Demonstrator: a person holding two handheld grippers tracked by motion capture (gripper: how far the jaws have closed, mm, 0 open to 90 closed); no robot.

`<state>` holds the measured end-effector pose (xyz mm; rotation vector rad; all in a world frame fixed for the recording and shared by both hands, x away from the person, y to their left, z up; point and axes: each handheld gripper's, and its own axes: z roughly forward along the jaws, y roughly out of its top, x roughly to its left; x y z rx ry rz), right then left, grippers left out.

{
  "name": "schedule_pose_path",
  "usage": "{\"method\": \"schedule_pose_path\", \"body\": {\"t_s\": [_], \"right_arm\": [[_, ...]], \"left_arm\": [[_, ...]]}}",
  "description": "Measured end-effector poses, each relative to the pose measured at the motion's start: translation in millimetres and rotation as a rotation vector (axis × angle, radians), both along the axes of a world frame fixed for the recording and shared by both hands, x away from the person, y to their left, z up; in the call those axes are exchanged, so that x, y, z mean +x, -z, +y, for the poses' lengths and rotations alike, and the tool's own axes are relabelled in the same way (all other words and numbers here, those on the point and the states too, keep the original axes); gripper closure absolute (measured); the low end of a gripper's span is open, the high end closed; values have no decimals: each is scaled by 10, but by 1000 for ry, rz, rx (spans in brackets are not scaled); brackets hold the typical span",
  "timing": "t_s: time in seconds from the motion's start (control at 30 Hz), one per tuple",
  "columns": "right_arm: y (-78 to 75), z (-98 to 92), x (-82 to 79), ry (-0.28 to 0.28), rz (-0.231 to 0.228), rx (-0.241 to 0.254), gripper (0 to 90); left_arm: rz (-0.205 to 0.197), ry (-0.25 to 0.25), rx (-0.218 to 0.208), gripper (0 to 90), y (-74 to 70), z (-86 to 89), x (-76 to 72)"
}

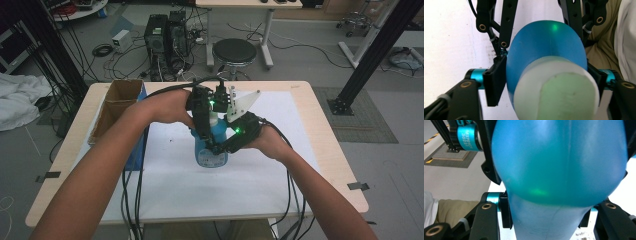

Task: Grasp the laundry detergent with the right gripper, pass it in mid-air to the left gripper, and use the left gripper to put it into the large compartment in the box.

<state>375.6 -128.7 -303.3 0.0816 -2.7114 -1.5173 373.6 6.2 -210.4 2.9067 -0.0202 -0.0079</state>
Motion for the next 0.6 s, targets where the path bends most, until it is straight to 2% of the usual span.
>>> {"method": "schedule_pose_path", "body": {"t_s": [0.13,0.6], "right_arm": [[3,5,4,-5,-4,5,452],[-5,1,-13,-5,-2,6,452]], "left_arm": [[3,8,9,356,6,-6,-5],[-4,19,-7,378,-10,7,-32]]}}
